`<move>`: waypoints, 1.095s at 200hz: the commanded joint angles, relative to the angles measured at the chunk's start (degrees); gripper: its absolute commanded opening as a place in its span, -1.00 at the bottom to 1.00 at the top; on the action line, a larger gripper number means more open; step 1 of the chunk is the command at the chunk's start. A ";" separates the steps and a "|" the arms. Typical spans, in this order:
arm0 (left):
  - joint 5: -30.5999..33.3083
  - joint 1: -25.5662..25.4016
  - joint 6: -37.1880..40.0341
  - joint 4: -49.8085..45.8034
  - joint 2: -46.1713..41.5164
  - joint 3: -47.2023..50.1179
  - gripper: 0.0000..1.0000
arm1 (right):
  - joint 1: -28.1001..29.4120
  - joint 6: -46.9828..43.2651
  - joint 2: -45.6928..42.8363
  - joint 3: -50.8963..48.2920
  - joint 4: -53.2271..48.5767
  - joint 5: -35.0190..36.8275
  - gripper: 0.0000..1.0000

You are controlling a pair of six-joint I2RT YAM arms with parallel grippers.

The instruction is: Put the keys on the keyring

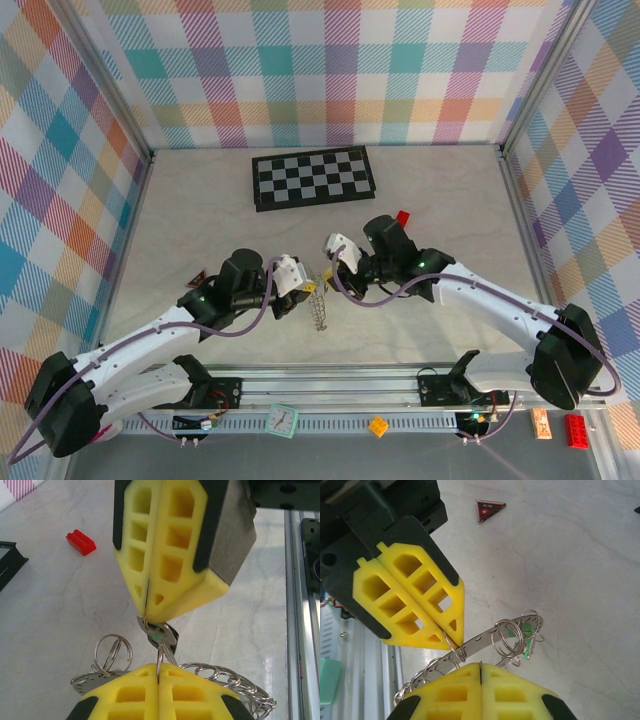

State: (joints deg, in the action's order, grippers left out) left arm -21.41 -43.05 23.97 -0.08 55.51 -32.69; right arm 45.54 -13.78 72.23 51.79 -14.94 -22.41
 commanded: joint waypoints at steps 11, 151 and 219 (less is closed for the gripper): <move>-1.93 -0.54 -1.86 -0.36 0.97 -3.72 -1.00 | 2.45 -5.31 -1.35 0.35 3.62 7.59 -1.00; -5.68 -0.39 -6.04 -10.26 6.94 -9.33 -1.00 | 3.06 -20.40 -5.25 -4.15 2.41 6.32 -1.00; -6.17 -0.45 -6.73 -9.06 6.77 -8.93 -1.00 | 4.21 -22.55 -6.26 -6.90 4.47 4.56 -1.00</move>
State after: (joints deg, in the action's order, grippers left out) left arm -25.96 -43.05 18.17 -10.44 62.43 -39.64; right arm 49.17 -33.98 67.64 46.63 -11.77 -15.53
